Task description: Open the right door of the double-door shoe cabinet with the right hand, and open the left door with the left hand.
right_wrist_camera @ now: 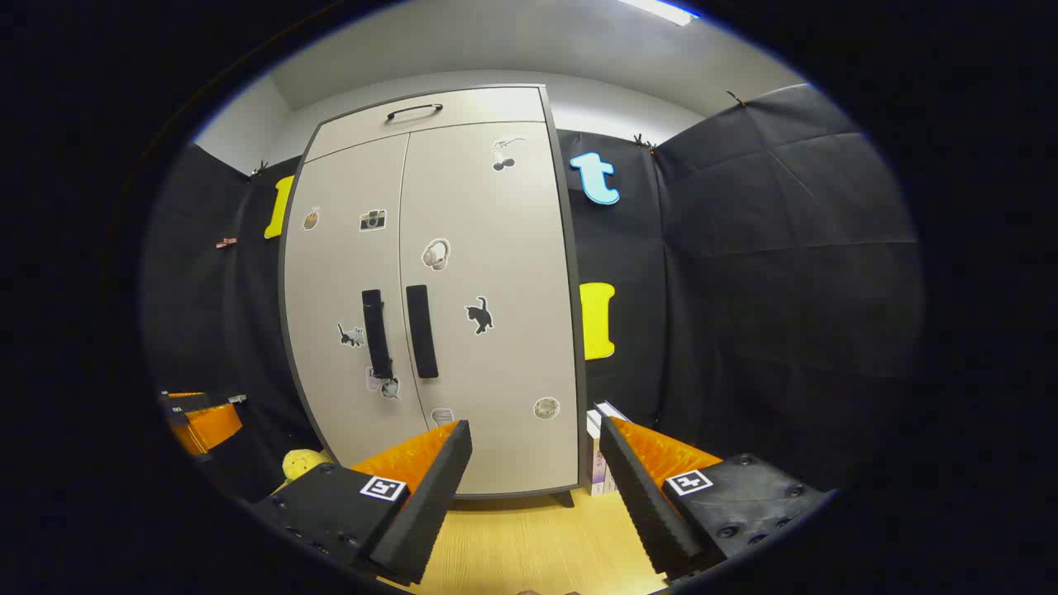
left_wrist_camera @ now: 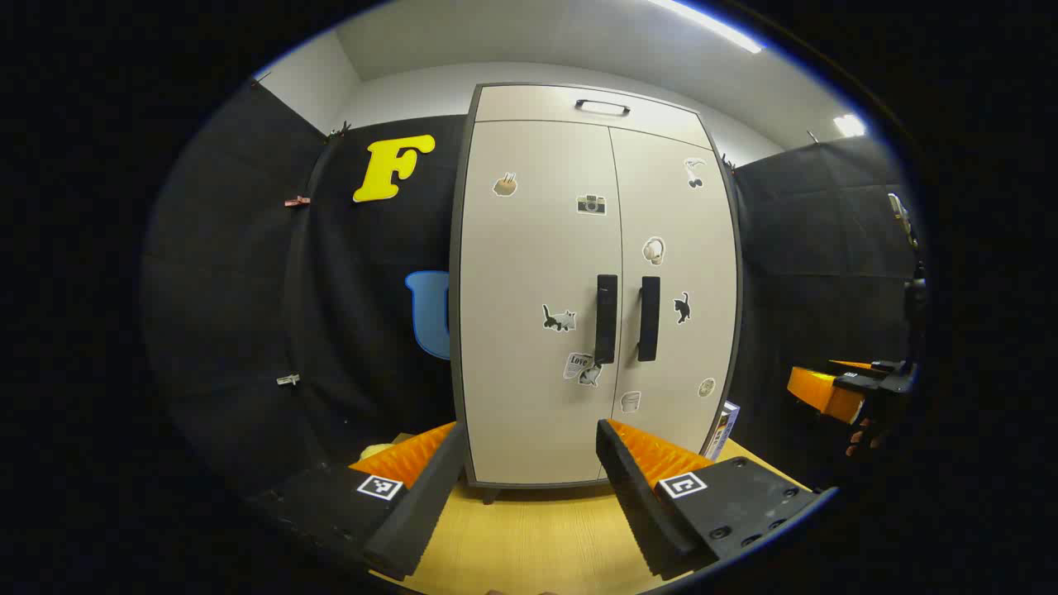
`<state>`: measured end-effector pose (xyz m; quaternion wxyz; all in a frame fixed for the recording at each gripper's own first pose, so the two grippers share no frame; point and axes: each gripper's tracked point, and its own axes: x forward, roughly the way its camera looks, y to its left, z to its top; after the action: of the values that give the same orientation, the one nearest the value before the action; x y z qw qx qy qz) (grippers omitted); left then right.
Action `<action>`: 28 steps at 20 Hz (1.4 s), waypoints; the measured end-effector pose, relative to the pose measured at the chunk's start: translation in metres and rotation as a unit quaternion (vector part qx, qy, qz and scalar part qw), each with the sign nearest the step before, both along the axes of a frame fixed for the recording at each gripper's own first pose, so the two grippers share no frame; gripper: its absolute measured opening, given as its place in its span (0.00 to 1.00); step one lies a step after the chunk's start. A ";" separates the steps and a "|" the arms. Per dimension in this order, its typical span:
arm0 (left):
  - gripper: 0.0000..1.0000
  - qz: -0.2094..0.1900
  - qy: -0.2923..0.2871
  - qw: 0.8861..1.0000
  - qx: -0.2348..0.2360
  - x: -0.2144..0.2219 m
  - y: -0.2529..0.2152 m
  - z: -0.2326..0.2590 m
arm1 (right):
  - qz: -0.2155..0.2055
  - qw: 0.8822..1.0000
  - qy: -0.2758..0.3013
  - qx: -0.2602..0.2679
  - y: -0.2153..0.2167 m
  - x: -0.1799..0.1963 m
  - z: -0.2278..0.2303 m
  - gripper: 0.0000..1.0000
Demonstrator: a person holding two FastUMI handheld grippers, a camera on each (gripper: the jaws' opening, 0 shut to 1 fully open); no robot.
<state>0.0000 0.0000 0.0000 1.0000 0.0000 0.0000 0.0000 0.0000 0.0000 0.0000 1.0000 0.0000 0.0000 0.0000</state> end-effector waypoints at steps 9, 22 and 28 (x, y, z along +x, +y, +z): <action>0.96 -0.039 0.012 0.999 0.014 0.000 0.022 -0.008 | -0.025 1.000 0.005 -0.003 0.025 -0.025 -0.003 0.98; 0.96 -0.027 0.029 0.999 -0.031 0.013 0.018 -0.021 | 0.011 1.000 0.020 -0.018 0.040 0.006 -0.007 0.98; 0.95 -0.011 0.033 0.999 -0.034 0.021 0.016 -0.024 | 0.038 0.999 0.024 -0.011 0.050 0.035 0.002 0.98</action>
<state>0.0208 0.0158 -0.0239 0.9988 -0.0337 0.0328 -0.0113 0.0351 0.0499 0.0022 0.9989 -0.0112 0.0242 0.0377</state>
